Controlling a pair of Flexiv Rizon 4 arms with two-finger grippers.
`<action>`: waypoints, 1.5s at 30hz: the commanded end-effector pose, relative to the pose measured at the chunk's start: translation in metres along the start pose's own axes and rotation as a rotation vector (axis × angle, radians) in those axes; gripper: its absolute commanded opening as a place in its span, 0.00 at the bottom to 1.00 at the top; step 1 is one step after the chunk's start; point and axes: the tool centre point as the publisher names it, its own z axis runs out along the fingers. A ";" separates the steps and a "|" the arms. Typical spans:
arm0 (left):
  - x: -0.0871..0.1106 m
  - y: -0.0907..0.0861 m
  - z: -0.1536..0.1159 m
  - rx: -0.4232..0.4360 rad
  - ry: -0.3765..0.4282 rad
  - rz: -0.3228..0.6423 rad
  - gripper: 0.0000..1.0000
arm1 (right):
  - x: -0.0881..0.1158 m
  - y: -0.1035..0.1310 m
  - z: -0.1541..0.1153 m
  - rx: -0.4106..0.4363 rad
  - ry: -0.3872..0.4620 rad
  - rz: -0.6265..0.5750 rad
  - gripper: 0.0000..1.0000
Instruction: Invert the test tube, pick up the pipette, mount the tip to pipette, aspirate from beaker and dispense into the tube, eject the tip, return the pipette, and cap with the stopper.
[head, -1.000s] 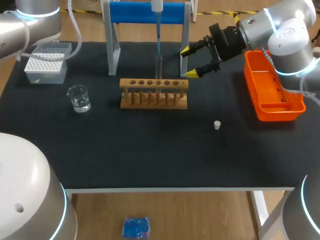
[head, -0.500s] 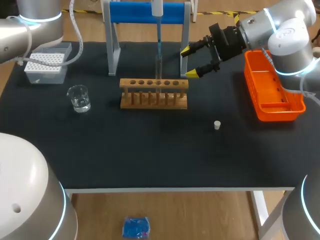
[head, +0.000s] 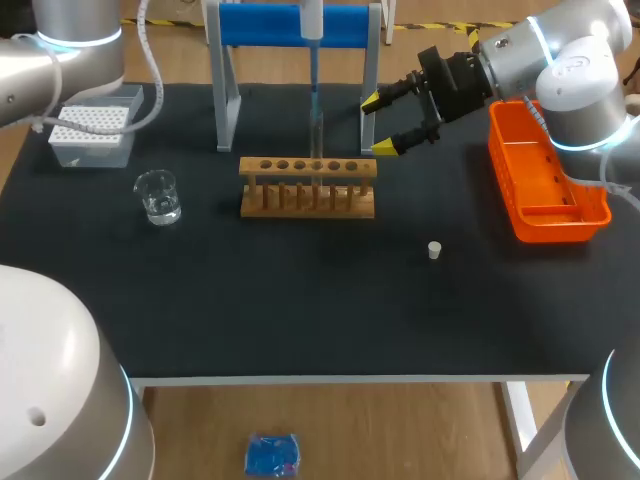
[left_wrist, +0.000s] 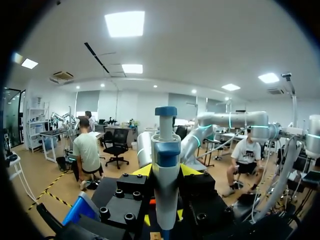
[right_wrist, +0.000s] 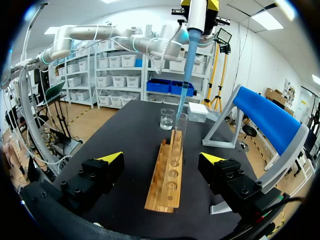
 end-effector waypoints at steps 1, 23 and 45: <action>0.001 -0.002 0.000 -0.021 -0.021 0.003 0.00 | -0.001 0.000 -0.001 0.002 0.004 0.001 1.00; -0.001 0.000 0.000 0.054 -0.023 0.063 0.00 | -0.001 0.000 -0.001 0.002 0.004 0.001 1.00; 0.000 0.005 0.001 0.007 -0.030 0.022 0.00 | -0.001 0.000 -0.001 0.002 0.004 0.001 1.00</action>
